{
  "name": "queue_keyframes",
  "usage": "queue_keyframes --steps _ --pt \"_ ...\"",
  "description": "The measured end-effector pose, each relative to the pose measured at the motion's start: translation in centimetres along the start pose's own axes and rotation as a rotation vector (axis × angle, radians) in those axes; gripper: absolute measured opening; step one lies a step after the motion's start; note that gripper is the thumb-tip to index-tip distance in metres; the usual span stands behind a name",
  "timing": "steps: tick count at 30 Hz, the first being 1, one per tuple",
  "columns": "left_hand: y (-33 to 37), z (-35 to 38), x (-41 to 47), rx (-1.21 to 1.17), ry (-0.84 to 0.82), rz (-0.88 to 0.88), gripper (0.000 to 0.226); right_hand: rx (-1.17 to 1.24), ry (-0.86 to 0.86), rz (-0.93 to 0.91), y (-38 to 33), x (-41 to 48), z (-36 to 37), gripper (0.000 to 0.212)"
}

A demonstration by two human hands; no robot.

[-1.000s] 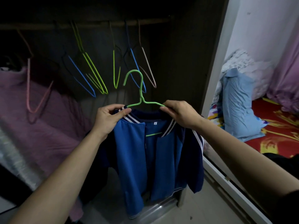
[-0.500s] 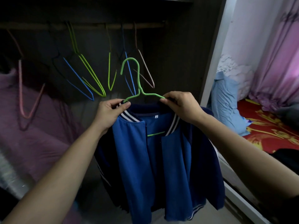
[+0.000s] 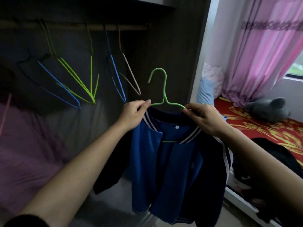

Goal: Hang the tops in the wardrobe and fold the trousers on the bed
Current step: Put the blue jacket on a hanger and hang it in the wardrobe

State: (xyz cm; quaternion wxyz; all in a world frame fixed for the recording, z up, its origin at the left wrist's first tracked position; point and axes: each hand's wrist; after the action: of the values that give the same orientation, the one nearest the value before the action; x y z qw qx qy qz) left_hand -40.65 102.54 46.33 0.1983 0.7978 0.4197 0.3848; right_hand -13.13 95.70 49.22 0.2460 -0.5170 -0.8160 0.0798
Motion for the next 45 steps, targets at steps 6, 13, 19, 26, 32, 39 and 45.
queue_keyframes --steps 6,13,19,26,32,39,45 --pt "1.0 -2.5 6.4 0.741 0.07 0.199 0.033 -0.012 0.141 0.141 0.9 0.0 -0.8 0.024" --pt "-0.8 -7.4 12.9 1.032 -0.055 -0.103 0.053 -0.095 0.172 0.327 1.2 8.7 0.3 0.026" --pt "-1.3 -13.3 18.0 1.175 0.082 -0.197 0.064 0.029 0.163 0.342 -0.2 19.5 -1.5 0.023" --pt "-2.7 -18.2 21.8 1.137 0.095 -0.418 0.073 0.29 0.188 0.242 -1.2 29.7 -3.4 0.015" --pt "-3.7 -18.1 21.6 1.234 0.208 -0.278 0.084 0.344 0.12 0.199 -1.4 35.8 -2.0 0.019" --pt "-4.7 -17.9 21.8 1.23 0.25 -0.256 0.09 0.296 -0.054 0.246 0.2 37.4 3.2 0.027" --pt "-4.9 -17.8 21.9 1.216 0.241 -0.282 0.092 0.292 -0.011 0.172 1.3 36.3 3.7 0.04"
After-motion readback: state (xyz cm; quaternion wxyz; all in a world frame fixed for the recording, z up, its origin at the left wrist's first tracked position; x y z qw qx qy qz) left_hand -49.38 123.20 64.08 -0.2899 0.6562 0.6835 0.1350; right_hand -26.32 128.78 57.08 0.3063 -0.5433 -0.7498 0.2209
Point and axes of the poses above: each hand's wrist, its own x-axis towards the middle knuckle, its own z-axis out of the palm, y = z × x, and after that the axes turned 11 degrees about -y, right-handed
